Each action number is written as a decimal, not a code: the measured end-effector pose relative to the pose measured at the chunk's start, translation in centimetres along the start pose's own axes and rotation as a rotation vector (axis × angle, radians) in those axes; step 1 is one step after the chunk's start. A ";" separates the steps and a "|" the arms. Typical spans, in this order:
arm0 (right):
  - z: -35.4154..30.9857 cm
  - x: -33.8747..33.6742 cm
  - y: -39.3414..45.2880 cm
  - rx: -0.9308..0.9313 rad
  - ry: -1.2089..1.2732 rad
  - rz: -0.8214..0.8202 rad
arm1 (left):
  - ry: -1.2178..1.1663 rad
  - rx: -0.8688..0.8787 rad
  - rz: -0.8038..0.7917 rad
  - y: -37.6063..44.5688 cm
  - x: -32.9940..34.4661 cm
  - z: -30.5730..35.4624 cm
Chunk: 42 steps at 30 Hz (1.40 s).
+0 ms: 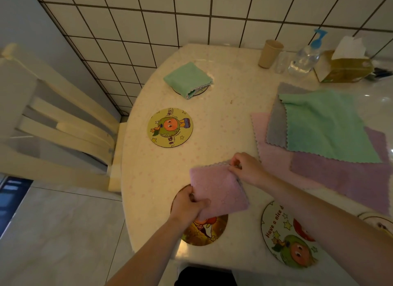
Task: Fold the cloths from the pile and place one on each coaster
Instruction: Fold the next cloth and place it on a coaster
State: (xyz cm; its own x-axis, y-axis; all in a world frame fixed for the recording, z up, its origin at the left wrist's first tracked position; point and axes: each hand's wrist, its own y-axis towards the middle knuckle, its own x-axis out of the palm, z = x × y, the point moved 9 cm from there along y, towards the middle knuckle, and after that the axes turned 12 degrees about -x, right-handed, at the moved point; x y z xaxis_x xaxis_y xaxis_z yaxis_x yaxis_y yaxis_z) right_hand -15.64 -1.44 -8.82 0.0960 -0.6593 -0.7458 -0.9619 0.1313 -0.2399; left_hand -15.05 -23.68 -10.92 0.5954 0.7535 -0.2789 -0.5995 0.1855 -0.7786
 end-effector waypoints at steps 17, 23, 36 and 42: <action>-0.8 1.6 1.3 -0.069 -0.195 -0.287 | 0.239 -0.093 0.302 -2.2 -0.5 0.2; -0.8 0.3 2.3 -0.038 0.064 -0.282 | 0.044 -0.201 0.110 -1.3 -0.6 0.2; -5.9 -2.4 9.2 0.154 0.761 -0.022 | -0.617 -0.023 0.015 4.7 -12.8 6.6; -6.5 0.0 13.3 0.342 0.858 0.089 | -0.605 0.011 0.129 11.1 -19.3 10.0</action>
State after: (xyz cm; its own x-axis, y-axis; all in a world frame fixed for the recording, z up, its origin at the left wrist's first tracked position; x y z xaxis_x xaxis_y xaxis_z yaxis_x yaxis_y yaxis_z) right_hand -30.08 -4.51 -7.90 -0.3287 -0.9404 -0.0877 -0.8154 0.3294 -0.4760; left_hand -38.52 -29.86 -8.57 0.1107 0.9939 0.0004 -0.6535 0.0731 -0.7533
